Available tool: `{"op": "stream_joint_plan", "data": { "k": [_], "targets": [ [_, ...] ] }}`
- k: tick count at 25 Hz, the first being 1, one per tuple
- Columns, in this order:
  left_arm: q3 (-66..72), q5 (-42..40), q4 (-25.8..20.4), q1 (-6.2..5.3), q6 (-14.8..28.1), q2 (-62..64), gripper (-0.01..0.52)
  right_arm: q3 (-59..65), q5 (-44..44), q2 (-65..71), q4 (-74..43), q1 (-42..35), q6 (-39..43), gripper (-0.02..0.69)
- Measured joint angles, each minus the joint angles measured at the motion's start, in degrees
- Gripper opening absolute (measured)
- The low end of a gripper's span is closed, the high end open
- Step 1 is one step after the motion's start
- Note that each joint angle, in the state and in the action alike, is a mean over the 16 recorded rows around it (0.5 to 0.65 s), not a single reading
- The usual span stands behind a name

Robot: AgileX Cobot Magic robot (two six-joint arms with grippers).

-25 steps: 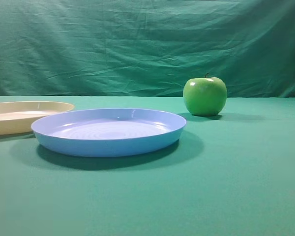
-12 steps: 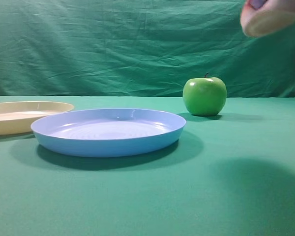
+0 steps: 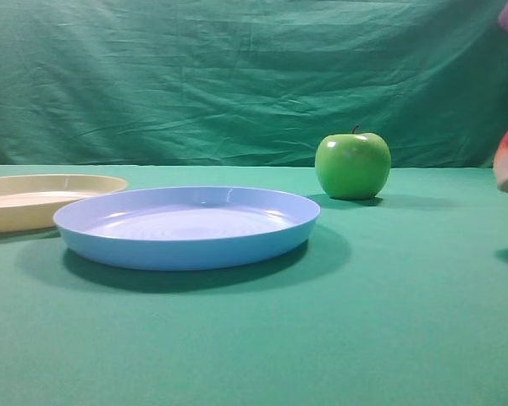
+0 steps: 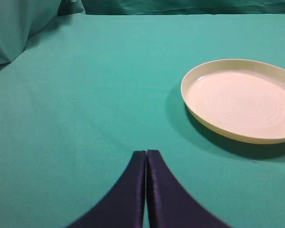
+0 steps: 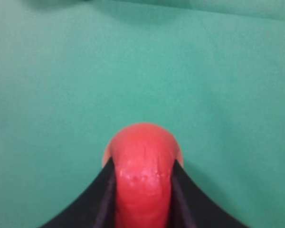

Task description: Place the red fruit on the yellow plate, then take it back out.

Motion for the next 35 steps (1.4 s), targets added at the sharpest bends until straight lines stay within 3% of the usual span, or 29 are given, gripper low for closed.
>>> {"op": "stream_joint_plan", "data": {
  "k": [9,14,19,29,35],
  "targets": [
    [0.0,0.0,0.0,0.00,0.0,0.0,0.000,-2.8,4.5,-1.6,-0.4,-0.2,-1.1,0.585],
    [0.0,0.0,0.0,0.00,0.0,0.0,0.000,-7.7,13.0,-5.9,-0.9,-0.3,-1.8,0.614],
    [0.0,0.0,0.0,0.00,0.0,0.0,0.000,-13.9,23.4,-11.3,-1.5,-0.4,-2.0,0.496],
    [0.0,0.0,0.0,0.00,0.0,0.0,0.000,-21.1,39.5,-26.0,-1.8,-0.4,-0.5,0.119],
    [0.0,0.0,0.0,0.00,0.0,0.0,0.000,-21.6,46.4,-36.1,-2.4,-0.4,0.3,0.011]
  ]
}}
